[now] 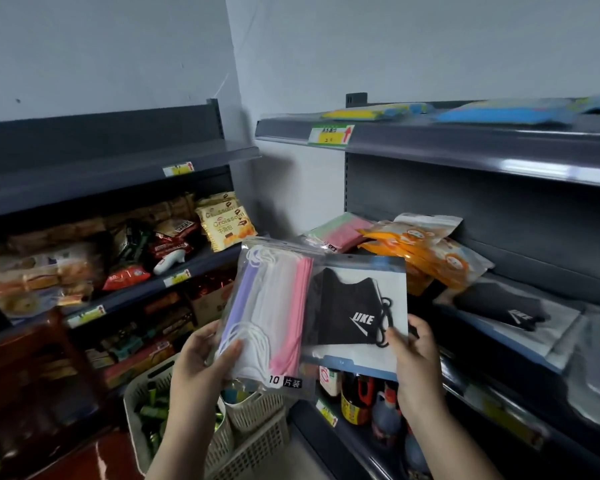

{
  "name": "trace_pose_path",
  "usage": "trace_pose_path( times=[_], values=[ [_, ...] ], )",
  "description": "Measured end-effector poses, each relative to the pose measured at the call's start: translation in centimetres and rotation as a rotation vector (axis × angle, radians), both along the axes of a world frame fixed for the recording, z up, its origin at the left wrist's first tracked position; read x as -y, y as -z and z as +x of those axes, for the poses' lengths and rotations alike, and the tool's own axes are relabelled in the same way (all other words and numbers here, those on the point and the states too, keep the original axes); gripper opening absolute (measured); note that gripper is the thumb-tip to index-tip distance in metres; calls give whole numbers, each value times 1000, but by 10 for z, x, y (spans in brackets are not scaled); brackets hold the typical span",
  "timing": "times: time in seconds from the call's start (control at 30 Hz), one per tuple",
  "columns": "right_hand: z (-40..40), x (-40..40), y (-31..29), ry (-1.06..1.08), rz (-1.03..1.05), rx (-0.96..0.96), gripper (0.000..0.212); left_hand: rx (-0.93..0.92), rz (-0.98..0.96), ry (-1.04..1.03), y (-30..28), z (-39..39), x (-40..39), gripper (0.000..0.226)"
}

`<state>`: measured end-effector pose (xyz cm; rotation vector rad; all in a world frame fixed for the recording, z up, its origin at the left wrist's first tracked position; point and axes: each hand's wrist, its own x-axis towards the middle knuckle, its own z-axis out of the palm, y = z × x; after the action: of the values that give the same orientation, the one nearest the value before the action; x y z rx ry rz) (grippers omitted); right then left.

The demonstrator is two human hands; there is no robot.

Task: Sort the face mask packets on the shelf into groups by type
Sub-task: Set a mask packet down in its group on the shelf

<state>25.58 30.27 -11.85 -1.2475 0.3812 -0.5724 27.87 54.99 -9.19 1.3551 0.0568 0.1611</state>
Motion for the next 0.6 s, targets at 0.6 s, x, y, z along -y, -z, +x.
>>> trace_pose_path(
  times=[0.6],
  values=[
    [167, 45, -25, 133, -62, 62, 32, 68, -57, -6, -7, 188, 47, 23]
  ],
)
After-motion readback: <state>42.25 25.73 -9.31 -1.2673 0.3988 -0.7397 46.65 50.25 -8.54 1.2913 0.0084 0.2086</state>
